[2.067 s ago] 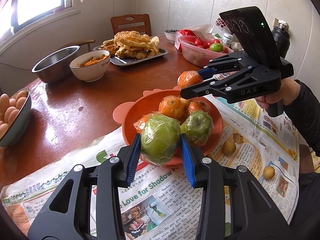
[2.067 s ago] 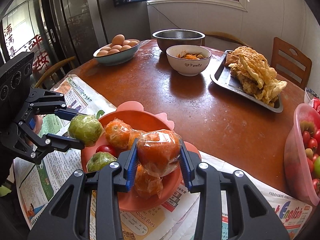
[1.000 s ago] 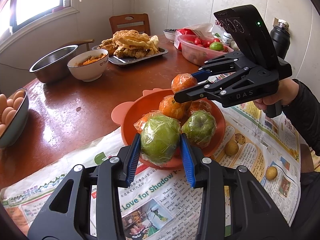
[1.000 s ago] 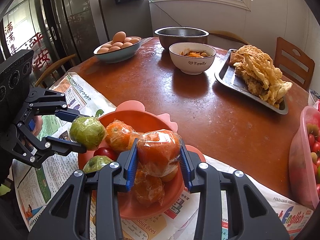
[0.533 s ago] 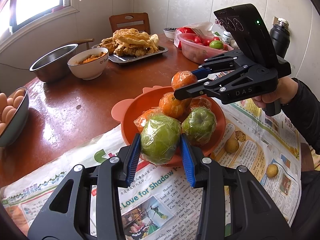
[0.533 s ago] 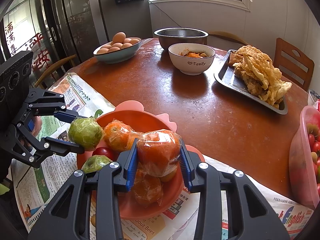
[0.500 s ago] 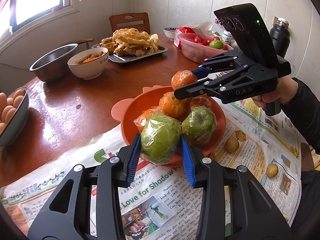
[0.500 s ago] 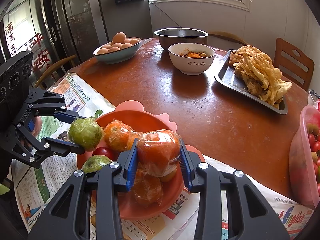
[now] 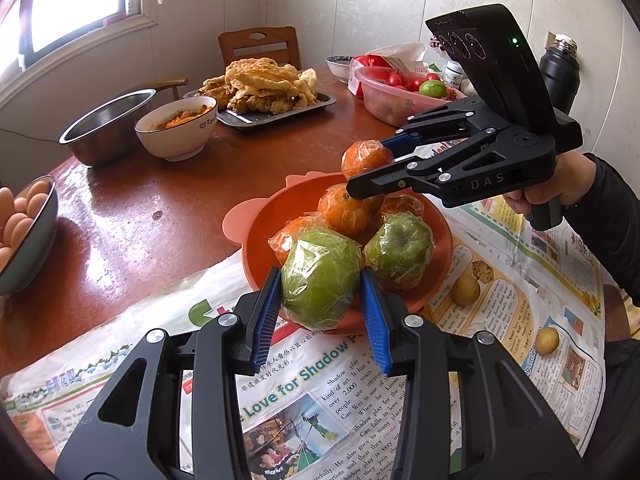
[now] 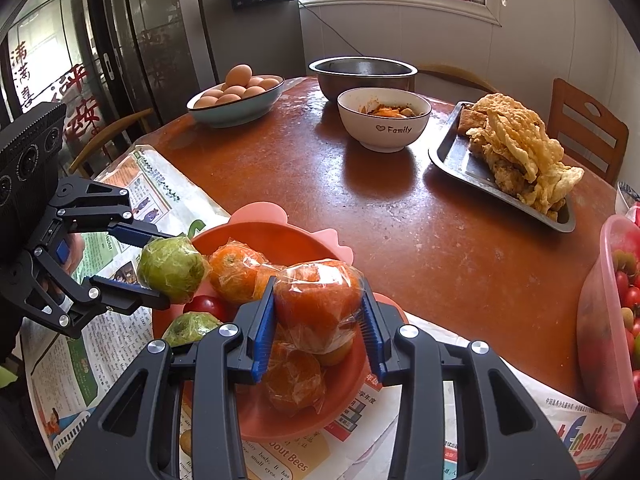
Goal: Organize fruits
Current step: 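Open both tools to drop the mandarin and light green fruit into the plate, then withdraw both open tools from the plate back over the newspaper, then move the left tool onto a small brown fruit while the right tool approaches another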
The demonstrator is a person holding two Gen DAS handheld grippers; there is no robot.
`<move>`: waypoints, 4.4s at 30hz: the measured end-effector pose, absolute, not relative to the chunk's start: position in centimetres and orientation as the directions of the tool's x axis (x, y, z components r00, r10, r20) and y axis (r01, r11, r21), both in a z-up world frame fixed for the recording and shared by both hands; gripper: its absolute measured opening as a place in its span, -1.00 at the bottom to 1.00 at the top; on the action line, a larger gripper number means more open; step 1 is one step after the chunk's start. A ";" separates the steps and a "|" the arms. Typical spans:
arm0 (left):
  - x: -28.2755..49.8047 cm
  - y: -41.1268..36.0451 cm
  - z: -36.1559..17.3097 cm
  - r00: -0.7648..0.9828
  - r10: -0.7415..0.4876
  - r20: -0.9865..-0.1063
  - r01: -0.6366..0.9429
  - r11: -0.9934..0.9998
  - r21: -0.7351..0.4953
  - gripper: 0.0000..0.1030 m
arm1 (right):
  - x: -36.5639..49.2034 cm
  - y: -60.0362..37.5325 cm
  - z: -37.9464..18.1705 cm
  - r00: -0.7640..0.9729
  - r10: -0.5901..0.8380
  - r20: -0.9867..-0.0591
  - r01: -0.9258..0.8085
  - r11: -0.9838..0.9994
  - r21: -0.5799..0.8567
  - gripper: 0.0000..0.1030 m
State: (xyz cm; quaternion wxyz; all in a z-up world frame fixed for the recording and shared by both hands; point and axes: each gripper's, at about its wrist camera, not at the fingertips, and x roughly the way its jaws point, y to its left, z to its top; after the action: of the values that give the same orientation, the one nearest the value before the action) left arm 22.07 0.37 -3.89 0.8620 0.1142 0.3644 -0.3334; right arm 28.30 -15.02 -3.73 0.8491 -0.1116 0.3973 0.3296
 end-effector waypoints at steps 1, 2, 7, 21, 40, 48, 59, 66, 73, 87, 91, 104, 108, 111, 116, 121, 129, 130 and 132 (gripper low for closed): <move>22.1 0.4 -3.8 0.514 -0.491 -0.703 0.657 0.752 -0.045 -0.38 | 28.3 -15.1 -3.7 0.465 0.475 -0.747 -0.649 0.757 0.077 -0.24; 22.0 0.4 -3.7 0.518 -0.494 -0.698 0.657 0.753 -0.046 -0.38 | 28.3 -15.1 -3.7 0.465 0.480 -0.744 -0.650 0.756 0.082 -0.19; 22.1 0.5 -2.9 0.527 -0.501 -0.686 0.659 0.751 -0.041 -0.30 | 28.1 -14.9 -3.5 0.467 0.483 -0.740 -0.657 0.750 0.075 -0.08; 21.4 1.0 -1.9 0.552 -0.500 -0.667 0.650 0.759 -0.031 -0.30 | 27.6 -15.0 -2.8 0.475 0.494 -0.728 -0.659 0.748 0.078 -0.08; 15.7 1.3 1.4 0.602 -0.506 -0.617 0.634 0.773 -0.015 -0.08 | 19.2 -18.4 2.0 0.569 0.482 -0.666 -0.625 0.780 0.030 0.00; 11.6 0.8 1.2 0.607 -0.506 -0.613 0.620 0.784 -0.034 0.06 | 14.5 -20.5 1.7 0.582 0.478 -0.658 -0.590 0.805 0.064 0.11; 8.3 -1.0 -1.1 0.582 -0.503 -0.639 0.626 0.779 -0.043 0.38 | 5.8 -21.4 -1.8 0.607 0.426 -0.671 -0.540 0.840 0.045 0.72; 8.6 -4.1 -2.4 0.548 -0.496 -0.674 0.663 0.748 -0.011 0.29 | 4.3 -20.1 -3.3 0.570 0.463 -0.678 -0.570 0.818 0.080 0.72; 10.2 -5.4 -3.9 0.508 -0.501 -0.700 0.675 0.737 -0.037 0.12 | 4.8 -19.0 -4.4 0.533 0.490 -0.690 -0.597 0.795 0.103 0.64; 13.2 -6.9 -5.2 0.462 -0.501 -0.732 0.708 0.705 -0.035 -0.06 | 6.6 -17.9 -6.1 0.481 0.482 -0.732 -0.604 0.788 0.121 0.27; 13.7 -7.3 -5.3 0.445 -0.507 -0.738 0.719 0.694 -0.043 -0.14 | 6.8 -17.6 -6.4 0.470 0.485 -0.738 -0.609 0.783 0.126 0.27; 15.2 -9.0 -5.6 0.421 -0.504 -0.754 0.741 0.671 -0.035 -0.24 | 7.2 -17.9 -6.8 0.461 0.491 -0.739 -0.602 0.785 0.146 0.22; 15.5 -9.2 -5.8 0.418 -0.498 -0.760 0.742 0.670 -0.031 -0.24 | 7.3 -17.9 -6.8 0.461 0.491 -0.739 -0.601 0.786 0.148 0.22; 15.7 -9.4 -6.0 0.417 -0.490 -0.765 0.743 0.669 -0.024 -0.24 | 7.4 -17.8 -6.9 0.459 0.494 -0.739 -0.601 0.785 0.151 0.22; 16.1 -9.5 -6.1 0.417 -0.486 -0.768 0.741 0.671 -0.022 -0.24 | 7.5 -17.6 -7.0 0.456 0.498 -0.738 -0.602 0.783 0.156 0.22; 16.2 -9.7 -6.2 0.419 -0.480 -0.771 0.742 0.670 -0.014 -0.24 | 7.7 -17.6 -7.1 0.454 0.500 -0.737 -0.602 0.783 0.160 0.22; 16.6 -9.9 -6.6 0.412 -0.477 -0.777 0.744 0.668 -0.015 -0.24 | 7.7 -17.1 -7.4 0.442 0.502 -0.744 -0.611 0.775 0.160 0.11; 16.6 -9.9 -6.7 0.412 -0.475 -0.778 0.744 0.668 -0.014 -0.24 | 7.7 -17.0 -7.5 0.442 0.501 -0.744 -0.612 0.775 0.158 0.10; 16.7 -10.0 -6.8 0.411 -0.474 -0.779 0.744 0.668 -0.014 -0.24 | 7.7 -17.0 -7.5 0.442 0.501 -0.744 -0.614 0.774 0.156 0.04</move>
State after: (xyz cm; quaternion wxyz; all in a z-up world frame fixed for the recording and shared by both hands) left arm 16.66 -9.96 -6.82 0.8225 0.1701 0.3968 -0.3704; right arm 7.72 -16.95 -7.50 0.8464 -0.0683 0.4131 0.3291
